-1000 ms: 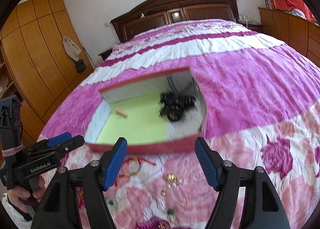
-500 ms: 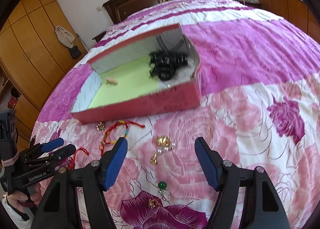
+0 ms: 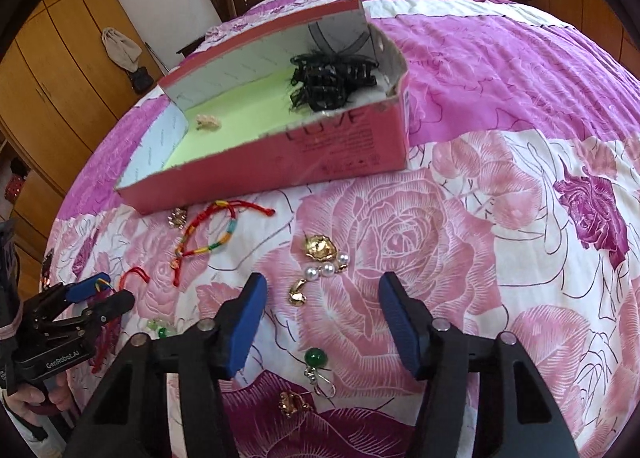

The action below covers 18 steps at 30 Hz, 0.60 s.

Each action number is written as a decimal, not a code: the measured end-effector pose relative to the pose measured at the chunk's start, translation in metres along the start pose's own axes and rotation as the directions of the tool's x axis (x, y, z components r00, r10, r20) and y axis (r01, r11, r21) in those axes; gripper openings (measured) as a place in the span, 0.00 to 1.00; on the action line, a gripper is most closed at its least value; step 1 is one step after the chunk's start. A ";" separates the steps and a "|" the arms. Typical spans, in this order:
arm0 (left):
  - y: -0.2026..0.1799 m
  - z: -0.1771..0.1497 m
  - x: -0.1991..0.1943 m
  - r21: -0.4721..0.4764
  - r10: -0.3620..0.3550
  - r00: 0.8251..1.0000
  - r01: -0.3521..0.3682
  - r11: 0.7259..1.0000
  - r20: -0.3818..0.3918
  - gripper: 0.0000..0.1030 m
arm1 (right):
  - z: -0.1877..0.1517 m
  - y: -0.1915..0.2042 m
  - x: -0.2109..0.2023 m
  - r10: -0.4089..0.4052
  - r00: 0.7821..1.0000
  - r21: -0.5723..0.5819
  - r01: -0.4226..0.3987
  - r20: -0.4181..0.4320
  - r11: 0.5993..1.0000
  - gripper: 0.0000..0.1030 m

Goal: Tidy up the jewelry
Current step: 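Move the left tool to the rainbow cord bracelet while the right tool approaches a gold pearl earring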

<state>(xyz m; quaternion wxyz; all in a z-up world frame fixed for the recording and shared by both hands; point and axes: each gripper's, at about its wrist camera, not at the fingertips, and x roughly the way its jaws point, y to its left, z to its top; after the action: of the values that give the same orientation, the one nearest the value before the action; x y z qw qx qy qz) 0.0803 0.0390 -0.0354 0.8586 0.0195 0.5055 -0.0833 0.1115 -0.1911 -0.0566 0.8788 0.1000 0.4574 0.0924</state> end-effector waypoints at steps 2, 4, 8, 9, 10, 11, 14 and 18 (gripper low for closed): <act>0.001 -0.003 0.005 0.003 0.002 1.000 -0.002 1.000 -0.015 0.57 | 0.000 -0.001 0.003 -0.003 1.000 0.001 0.003 -0.012 1.000 0.59; 0.003 -0.005 0.006 0.003 -0.003 1.000 0.003 1.000 -0.021 0.57 | 0.000 -0.003 0.006 0.003 1.000 0.007 -0.002 -0.018 1.000 0.58; 0.004 -0.004 0.008 -0.008 -0.008 0.999 0.007 1.000 -0.045 0.57 | 0.000 -0.005 0.009 0.007 1.000 0.007 -0.006 -0.030 1.000 0.59; 0.004 -0.005 0.009 -0.005 -0.005 0.999 0.005 1.000 -0.049 0.57 | 0.000 -0.005 0.009 0.005 1.000 0.005 -0.005 -0.031 1.000 0.59; 0.003 -0.005 0.009 0.000 -0.001 0.999 0.001 1.000 -0.054 0.58 | -0.001 -0.004 0.009 0.004 0.999 0.002 -0.004 -0.031 1.000 0.58; 0.002 -0.004 0.010 0.005 0.004 0.998 -0.004 1.000 -0.058 0.58 | 0.000 -0.004 0.009 0.002 0.999 -0.001 -0.002 -0.032 1.000 0.58; 0.000 -0.004 0.009 0.013 0.014 0.998 -0.013 1.000 -0.065 0.58 | -0.001 -0.005 0.009 -0.006 1.000 0.002 0.006 -0.030 1.000 0.51; -0.001 -0.006 -0.003 0.011 -0.007 1.000 0.008 1.000 -0.026 0.40 | -0.002 -0.011 0.005 -0.015 1.000 0.020 0.016 -0.026 1.000 0.32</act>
<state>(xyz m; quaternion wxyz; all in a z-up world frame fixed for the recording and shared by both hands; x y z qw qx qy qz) 0.0734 0.0394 -0.0355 0.8515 0.0234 0.5163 -0.0890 0.1139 -0.2004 -0.0647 0.8725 0.1041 0.4703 0.0822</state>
